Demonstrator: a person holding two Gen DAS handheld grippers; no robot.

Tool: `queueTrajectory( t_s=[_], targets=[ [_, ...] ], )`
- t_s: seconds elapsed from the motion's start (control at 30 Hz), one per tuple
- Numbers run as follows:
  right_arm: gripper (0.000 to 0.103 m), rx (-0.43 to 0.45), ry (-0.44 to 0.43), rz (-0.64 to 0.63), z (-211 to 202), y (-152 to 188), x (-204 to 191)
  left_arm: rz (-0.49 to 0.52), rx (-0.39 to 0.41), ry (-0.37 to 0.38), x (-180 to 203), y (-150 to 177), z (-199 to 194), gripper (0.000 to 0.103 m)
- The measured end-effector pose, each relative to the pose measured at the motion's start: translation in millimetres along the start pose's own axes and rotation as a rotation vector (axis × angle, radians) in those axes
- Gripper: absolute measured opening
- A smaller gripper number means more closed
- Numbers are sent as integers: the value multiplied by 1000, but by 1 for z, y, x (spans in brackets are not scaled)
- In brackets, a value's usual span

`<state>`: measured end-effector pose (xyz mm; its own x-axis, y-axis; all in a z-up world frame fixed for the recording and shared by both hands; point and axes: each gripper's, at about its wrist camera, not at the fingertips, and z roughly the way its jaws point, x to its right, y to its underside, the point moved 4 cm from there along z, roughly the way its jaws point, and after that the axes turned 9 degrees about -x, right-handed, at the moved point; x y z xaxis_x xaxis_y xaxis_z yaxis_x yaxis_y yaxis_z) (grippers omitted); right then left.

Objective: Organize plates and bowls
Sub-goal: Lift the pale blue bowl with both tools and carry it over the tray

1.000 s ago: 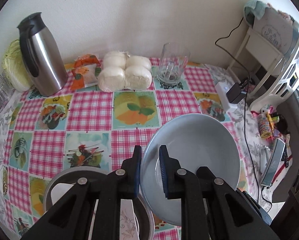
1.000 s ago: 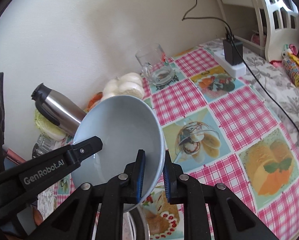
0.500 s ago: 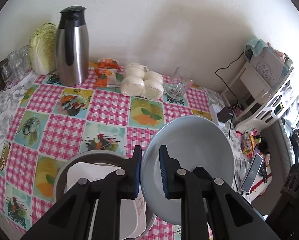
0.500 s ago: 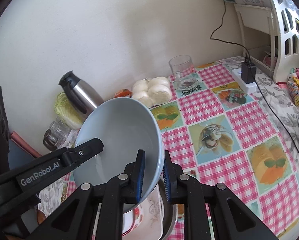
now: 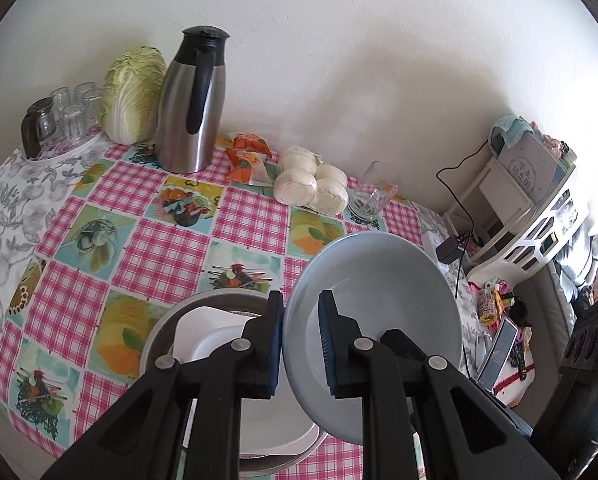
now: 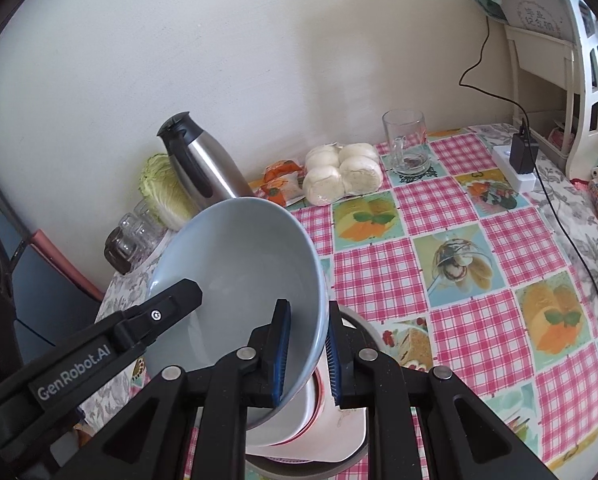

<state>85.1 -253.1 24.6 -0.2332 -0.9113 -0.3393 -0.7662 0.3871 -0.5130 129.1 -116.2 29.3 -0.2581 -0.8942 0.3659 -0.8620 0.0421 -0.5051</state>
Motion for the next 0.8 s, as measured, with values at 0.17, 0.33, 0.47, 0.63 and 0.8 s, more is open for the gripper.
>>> queueTrajectory(
  t_s=[0.17, 0.33, 0.47, 0.63, 0.8],
  targets=[
    [18, -14, 1, -35, 2, 9, -18, -34, 21, -3, -20, 10, -9, 18],
    [18, -46, 0, -60, 11, 22, -32, -77, 17, 2, -43, 21, -11, 18],
    [18, -68, 20, -92, 18, 32, -44, -122, 13, 12, -60, 30, -12, 18],
    [18, -83, 34, -130, 24, 39, -57, -156, 18, 10, -72, 38, -14, 18],
    [20, -100, 46, -144, 30, 44, -61, -180, 8, 32, -80, 40, -13, 18]
  ],
)
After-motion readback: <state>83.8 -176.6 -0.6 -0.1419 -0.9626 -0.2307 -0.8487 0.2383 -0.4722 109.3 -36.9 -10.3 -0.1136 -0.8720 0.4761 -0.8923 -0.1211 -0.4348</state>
